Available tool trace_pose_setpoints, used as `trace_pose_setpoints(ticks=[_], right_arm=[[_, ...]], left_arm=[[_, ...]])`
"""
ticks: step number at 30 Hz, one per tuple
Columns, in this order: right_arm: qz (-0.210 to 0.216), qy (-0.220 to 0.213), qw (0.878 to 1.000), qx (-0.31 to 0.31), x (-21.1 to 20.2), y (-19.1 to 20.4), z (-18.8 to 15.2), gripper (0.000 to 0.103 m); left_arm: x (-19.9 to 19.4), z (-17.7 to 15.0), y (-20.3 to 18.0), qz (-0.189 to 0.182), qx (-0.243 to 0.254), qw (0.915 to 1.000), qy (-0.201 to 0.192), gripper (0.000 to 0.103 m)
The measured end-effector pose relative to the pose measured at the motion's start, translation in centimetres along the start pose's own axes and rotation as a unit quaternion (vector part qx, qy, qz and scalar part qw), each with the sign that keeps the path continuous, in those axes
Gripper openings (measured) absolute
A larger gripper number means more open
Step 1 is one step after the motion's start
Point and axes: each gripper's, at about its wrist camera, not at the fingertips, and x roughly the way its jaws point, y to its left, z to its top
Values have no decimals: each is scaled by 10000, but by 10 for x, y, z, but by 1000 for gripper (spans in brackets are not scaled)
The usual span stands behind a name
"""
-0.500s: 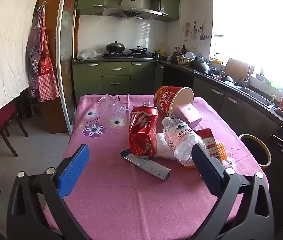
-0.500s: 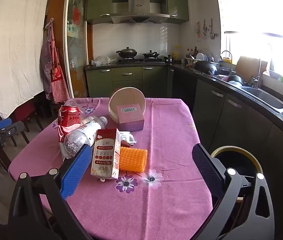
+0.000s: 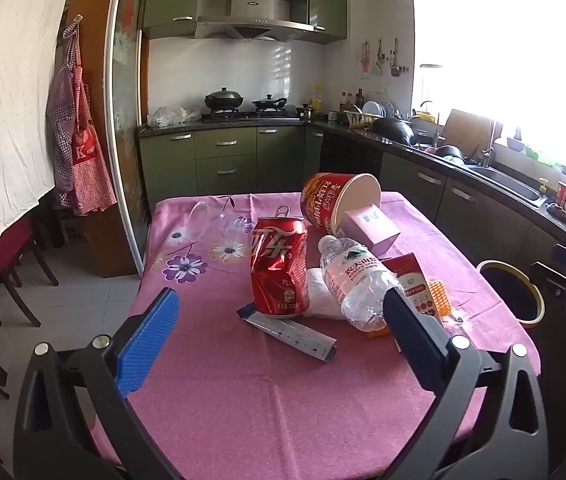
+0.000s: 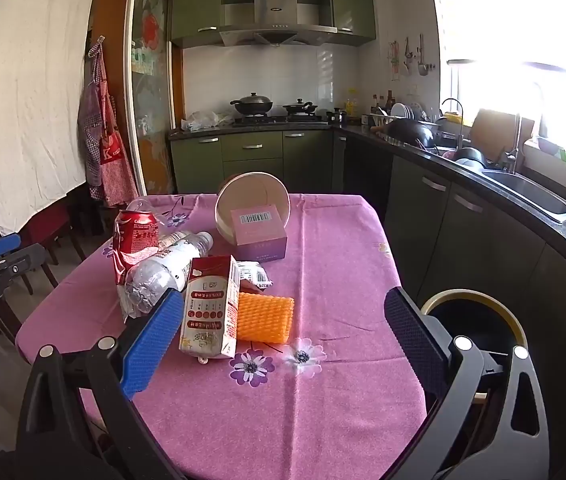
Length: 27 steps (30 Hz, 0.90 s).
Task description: Collect trash
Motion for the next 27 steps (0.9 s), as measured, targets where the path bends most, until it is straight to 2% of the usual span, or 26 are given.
trace_pose_setpoints(ticks=[27], right_arm=[[-26,-37,10000,71,1,-3,1,99]], left_arm=[[-2,-2,-5,-98,98,9999,13,97]])
